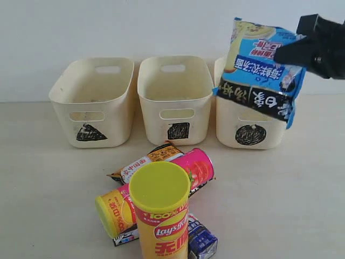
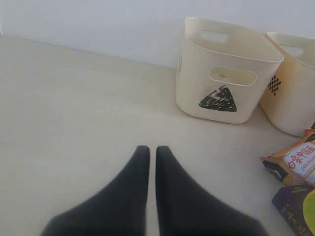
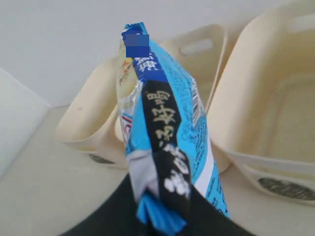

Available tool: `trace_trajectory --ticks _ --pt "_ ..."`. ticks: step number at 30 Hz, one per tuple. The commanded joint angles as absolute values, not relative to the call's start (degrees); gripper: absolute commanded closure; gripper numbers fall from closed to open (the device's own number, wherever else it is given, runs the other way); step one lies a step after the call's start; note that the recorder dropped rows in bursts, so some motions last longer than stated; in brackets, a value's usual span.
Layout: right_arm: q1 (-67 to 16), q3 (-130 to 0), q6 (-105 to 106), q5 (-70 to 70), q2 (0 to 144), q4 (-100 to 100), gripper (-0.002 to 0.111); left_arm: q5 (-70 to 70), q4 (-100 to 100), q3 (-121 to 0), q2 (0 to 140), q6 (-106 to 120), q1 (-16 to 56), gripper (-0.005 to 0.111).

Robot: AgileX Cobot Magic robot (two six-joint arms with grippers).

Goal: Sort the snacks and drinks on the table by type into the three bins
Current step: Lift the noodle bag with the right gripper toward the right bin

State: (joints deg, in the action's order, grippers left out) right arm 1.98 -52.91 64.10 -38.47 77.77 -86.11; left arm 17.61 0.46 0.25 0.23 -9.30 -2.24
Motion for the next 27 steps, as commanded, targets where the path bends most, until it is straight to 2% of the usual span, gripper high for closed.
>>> trace_trajectory --ticks 1,8,27 --pt "2.3 -56.2 61.4 -30.2 77.4 -79.9 0.108 16.8 0.6 0.0 0.0 -9.6 -2.2 0.103" --pt "2.3 -58.4 61.4 -18.7 79.5 -78.8 0.108 16.8 0.6 0.0 0.0 -9.6 -2.2 0.103" --pt "1.5 -84.4 52.8 -21.7 108.1 -79.1 0.108 16.8 0.6 0.0 0.0 -9.6 -2.2 0.103"
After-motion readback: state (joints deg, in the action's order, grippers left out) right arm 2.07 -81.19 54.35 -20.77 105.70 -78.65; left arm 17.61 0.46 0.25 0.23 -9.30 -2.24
